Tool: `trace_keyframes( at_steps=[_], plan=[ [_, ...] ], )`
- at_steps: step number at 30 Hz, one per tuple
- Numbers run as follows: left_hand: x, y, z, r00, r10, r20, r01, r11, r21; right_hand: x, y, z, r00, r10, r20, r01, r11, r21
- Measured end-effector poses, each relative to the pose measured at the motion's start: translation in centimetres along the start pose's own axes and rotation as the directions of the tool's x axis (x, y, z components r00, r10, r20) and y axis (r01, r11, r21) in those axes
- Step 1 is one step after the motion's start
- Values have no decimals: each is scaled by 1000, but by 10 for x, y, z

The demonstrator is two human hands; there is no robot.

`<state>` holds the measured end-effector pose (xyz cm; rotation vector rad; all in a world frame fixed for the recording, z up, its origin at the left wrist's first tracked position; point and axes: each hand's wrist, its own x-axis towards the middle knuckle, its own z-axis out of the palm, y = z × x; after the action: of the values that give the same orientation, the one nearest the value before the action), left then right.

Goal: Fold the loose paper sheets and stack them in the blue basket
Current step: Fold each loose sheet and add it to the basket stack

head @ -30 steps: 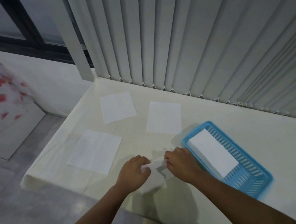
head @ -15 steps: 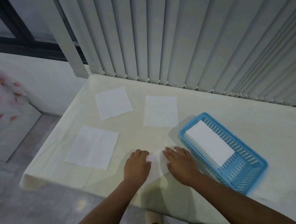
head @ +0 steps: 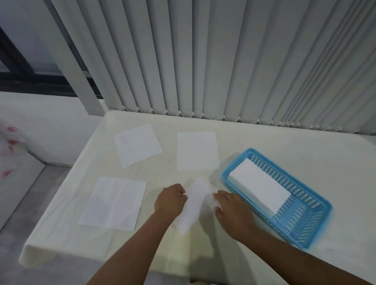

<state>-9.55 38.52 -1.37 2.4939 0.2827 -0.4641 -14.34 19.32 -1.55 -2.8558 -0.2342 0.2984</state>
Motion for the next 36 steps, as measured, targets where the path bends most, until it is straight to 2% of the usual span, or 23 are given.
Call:
trace_keyframes(
  at_steps=[2,4,6,8,10,12,15,17,20,21,23,25,27,28,30,31,32,36],
  plan=[
    [4,5,-13,998,-8,-63,-2,988,-157,-1,-13,-14,990,132,-49,-116,961,251],
    [5,15,-22,993,-42,-109,-2,929,-369,2,-26,-26,964,261,56,-256,846,468],
    [1,28,-28,991,-93,-91,12,766,-642,6,-37,-35,906,357,229,-414,629,658],
    [-5,42,-31,991,-118,-62,14,556,-831,8,-44,-45,833,393,389,-518,310,797],
    [-10,56,-31,991,-124,-48,7,408,-913,12,-46,-54,812,363,457,-508,54,860],
    [-16,67,-29,993,-117,-30,12,348,-938,17,-44,-61,821,375,431,-434,-81,897],
    [-19,79,-18,997,-76,30,52,309,-950,21,-38,-73,825,470,314,-311,-87,947],
    [-16,85,-11,996,-42,83,92,280,-956,19,-27,-77,808,538,239,-268,-25,963],
    [-10,101,-7,988,-3,153,151,181,-972,6,-9,-81,783,605,148,-285,138,948],
    [-8,108,-6,986,11,164,160,157,-974,0,-1,-82,769,625,131,-289,159,944],
    [-4,123,-4,981,47,186,179,134,-975,-12,14,-84,741,660,123,-278,135,951],
    [-1,138,0,967,95,236,221,147,-964,-21,28,-87,717,683,136,-248,68,966],
    [4,150,8,946,136,293,257,235,-937,-27,40,-90,677,718,161,-200,-31,979],
    [6,154,13,942,133,308,253,317,-914,-29,47,-90,651,738,175,-183,-71,980],
    [14,157,23,959,98,265,160,585,-795,-34,60,-88,604,773,193,-187,-98,977],
    [18,157,28,971,96,219,90,701,-708,-37,67,-85,584,787,197,-206,-91,974],
    [22,155,31,981,101,168,29,773,-634,-39,73,-81,566,800,198,-232,-76,970],
    [39,147,29,989,144,35,-113,887,-449,-49,91,-62,503,850,154,-389,64,919]
  ],
)
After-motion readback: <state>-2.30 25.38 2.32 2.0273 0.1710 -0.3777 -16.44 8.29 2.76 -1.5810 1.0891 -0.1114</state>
